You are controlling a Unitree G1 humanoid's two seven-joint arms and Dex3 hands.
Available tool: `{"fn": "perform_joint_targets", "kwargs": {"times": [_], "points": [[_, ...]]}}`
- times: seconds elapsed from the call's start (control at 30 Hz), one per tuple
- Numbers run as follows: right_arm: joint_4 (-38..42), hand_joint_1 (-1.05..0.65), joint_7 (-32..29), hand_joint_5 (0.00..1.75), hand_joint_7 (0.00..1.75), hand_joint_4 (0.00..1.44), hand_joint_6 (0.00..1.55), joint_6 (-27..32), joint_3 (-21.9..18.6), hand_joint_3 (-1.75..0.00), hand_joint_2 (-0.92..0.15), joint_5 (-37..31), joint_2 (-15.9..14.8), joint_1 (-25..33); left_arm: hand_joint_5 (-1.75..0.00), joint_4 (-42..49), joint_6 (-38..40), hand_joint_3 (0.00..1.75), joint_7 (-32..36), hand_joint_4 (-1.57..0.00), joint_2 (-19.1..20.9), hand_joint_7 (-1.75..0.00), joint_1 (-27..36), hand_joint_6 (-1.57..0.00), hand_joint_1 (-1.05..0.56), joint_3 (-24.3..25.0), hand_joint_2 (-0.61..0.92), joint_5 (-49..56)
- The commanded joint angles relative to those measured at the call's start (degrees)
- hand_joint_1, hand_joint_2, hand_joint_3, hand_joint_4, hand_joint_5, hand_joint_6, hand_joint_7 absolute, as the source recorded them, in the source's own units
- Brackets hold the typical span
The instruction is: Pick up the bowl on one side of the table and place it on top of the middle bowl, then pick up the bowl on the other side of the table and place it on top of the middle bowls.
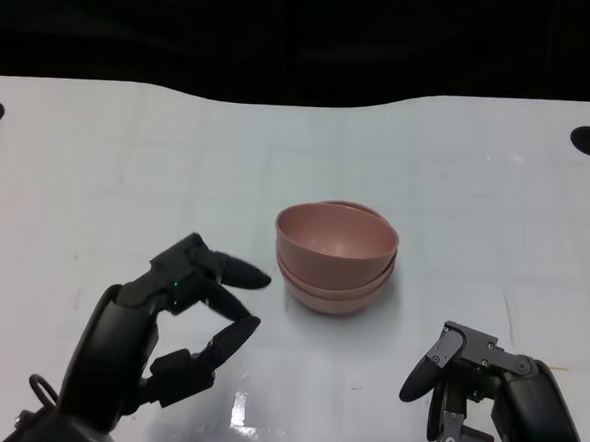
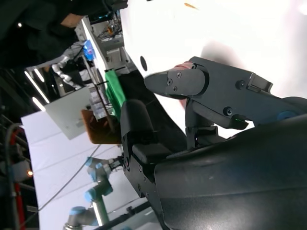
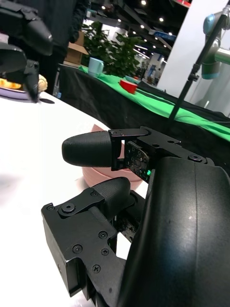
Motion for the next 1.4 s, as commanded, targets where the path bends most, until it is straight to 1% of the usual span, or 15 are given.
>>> {"fn": "perform_joint_targets", "kwargs": {"times": [0.03,0.07,0.1,0.2,0.23,0.3,0.33,0.5,0.6,0.83,1.2,1.4], "points": [[-0.28,-0.02,-0.15,1.75,1.44,0.89,0.82,-0.35,-0.54,-1.58,-0.28,0.44,-0.25,0.30,-1.49,-1.57,-0.21,0.91,-2.21,-0.71,-1.20,-1.23,4.39,-0.70,-0.17,1.72,0.65,-5.56],[-0.33,-0.02,-0.10,1.75,1.43,0.89,0.82,-0.39,-0.57,-1.58,-0.28,0.51,-0.28,0.40,-1.50,-1.66,-0.20,0.99,-3.07,-0.74,-1.64,-1.23,5.25,-0.73,-0.16,1.93,0.62,-7.18],[-0.40,-0.02,-0.05,1.75,1.43,0.89,0.82,-0.35,-0.58,-1.58,-0.28,0.55,-0.29,0.48,-1.52,-1.74,-0.03,1.02,-3.90,-0.75,-1.99,-1.24,5.64,-0.74,-0.15,2.10,0.61,-8.36],[-0.36,-0.02,-0.06,1.75,1.43,0.89,0.81,-0.63,-0.63,-1.58,-0.29,0.42,-0.41,0.55,-1.57,-1.95,0.74,1.04,-5.99,-0.76,-2.56,-1.26,6.47,-0.76,-0.14,2.56,0.60,-10.50],[-0.29,-0.02,-0.11,1.75,1.43,0.89,0.82,-0.83,-0.67,-1.57,-0.29,0.32,-0.48,0.56,-1.65,-1.99,1.12,1.06,-6.73,-0.74,-2.64,-1.32,6.78,-0.76,-0.17,2.67,0.59,-11.25],[-0.56,-0.02,-0.05,1.75,1.43,0.88,0.82,-0.66,-0.77,-1.58,-0.28,0.40,-0.58,0.78,-1.70,-1.90,1.94,1.08,-8.09,-0.73,-2.91,-1.36,7.30,-0.75,-0.18,2.85,0.57,-12.55],[-0.82,-0.02,0.03,1.75,1.43,0.88,0.82,-0.38,-0.83,-1.57,-0.28,0.53,-0.59,0.94,-1.73,-1.83,2.32,1.10,-8.63,-0.77,-3.10,-1.43,7.48,-0.74,-0.20,2.98,0.56,-12.96],[-1.21,-0.01,0.31,1.75,1.42,0.89,0.82,-0.11,-1.03,-1.56,-0.29,0.91,-0.60,1.28,-1.75,-1.88,4.79,1.10,-10.37,-0.83,-3.91,-1.52,7.92,-0.75,-0.22,3.76,0.56,-13.80],[-2.26,-0.01,0.81,1.74,1.41,0.89,0.82,0.36,-1.48,-1.55,-0.30,2.21,-0.56,2.18,-1.75,-1.05,7.14,1.06,-12.26,-0.84,-3.65,-1.57,8.14,-0.73,-0.24,4.36,0.57,-15.24],[-2.95,-0.01,1.01,1.73,1.41,0.90,0.82,0.30,-2.22,-1.53,-0.31,2.69,-0.53,2.50,-1.75,-1.82,9.91,1.08,-13.74,-0.85,-4.18,-1.57,8.35,-0.73,-0.23,5.32,0.57,-15.74],[-2.49,0.00,0.99,1.70,1.41,0.90,0.81,0.06,-2.41,-1.52,-0.32,2.31,-0.63,2.21,-1.75,-0.51,8.63,1.12,-14.75,-0.87,-5.26,-1.57,7.49,-0.74,-0.24,6.62,0.54,-14.61],[-2.41,-0.01,1.17,1.71,1.40,0.92,0.83,0.15,-2.56,-1.55,-0.29,2.59,-0.70,2.31,-1.75,0.49,8.03,1.13,-15.53,-0.87,-5.70,-1.57,6.99,-0.75,-0.25,7.03,0.53,-14.62]]}}
